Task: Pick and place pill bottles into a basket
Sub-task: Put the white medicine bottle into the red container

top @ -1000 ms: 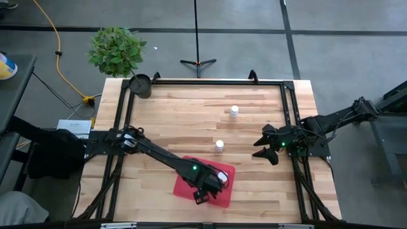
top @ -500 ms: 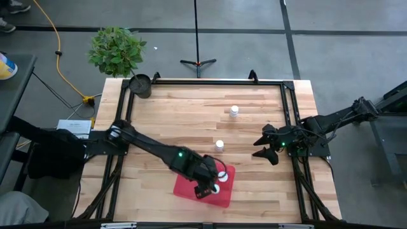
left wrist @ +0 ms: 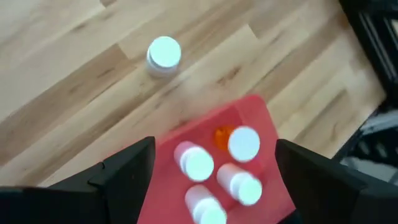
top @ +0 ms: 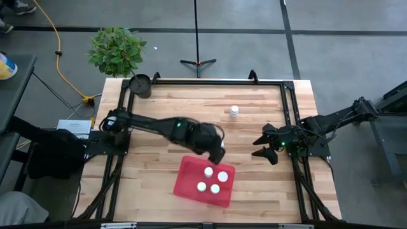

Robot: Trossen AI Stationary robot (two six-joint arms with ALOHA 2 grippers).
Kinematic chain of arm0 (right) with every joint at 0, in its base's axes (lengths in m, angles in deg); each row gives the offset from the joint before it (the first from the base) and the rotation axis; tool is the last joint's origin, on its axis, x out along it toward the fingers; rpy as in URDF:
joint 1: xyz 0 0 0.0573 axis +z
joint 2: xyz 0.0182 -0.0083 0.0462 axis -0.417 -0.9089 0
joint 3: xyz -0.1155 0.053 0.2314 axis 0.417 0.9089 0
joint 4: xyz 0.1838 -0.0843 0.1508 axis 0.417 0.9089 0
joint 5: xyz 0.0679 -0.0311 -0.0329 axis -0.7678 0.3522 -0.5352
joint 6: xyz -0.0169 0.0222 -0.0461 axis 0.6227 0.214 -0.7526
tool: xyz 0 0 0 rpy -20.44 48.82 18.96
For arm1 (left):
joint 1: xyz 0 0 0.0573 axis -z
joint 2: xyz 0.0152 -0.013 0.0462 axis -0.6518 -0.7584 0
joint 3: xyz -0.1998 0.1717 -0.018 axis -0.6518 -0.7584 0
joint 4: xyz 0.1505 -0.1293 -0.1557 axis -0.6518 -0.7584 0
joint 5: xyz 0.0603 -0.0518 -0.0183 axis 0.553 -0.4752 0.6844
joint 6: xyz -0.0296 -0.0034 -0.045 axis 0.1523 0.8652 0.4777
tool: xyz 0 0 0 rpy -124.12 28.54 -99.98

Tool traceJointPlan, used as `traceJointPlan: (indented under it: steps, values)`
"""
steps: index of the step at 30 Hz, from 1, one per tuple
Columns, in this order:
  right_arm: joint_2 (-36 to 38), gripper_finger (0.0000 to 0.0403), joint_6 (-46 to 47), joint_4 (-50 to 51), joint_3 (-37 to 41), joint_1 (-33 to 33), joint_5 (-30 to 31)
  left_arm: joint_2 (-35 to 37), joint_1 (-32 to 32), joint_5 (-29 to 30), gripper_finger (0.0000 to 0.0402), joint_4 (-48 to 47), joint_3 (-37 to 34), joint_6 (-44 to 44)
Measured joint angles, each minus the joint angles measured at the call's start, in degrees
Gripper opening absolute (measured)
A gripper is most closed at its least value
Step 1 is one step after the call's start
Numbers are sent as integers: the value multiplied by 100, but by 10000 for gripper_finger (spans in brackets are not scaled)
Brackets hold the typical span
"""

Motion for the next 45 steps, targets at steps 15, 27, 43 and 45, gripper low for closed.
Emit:
traceJointPlan:
  steps: [15,27,43,45]
  values:
    - [0,291,-5,-39,0,1,18,-840,-1190,-1564,365,594,-7,-18]
    - [0,291,-50,-5,0,2,1,-1002,-1329,-1489,365,740,-4,-226]
    - [-28,291,-48,0,2,1,-21,-1395,-1331,-1754,365,878,-12,-984]
    - [-39,291,-46,4,2,0,-23,-1397,-1334,-1677,365,898,-12,-1090]
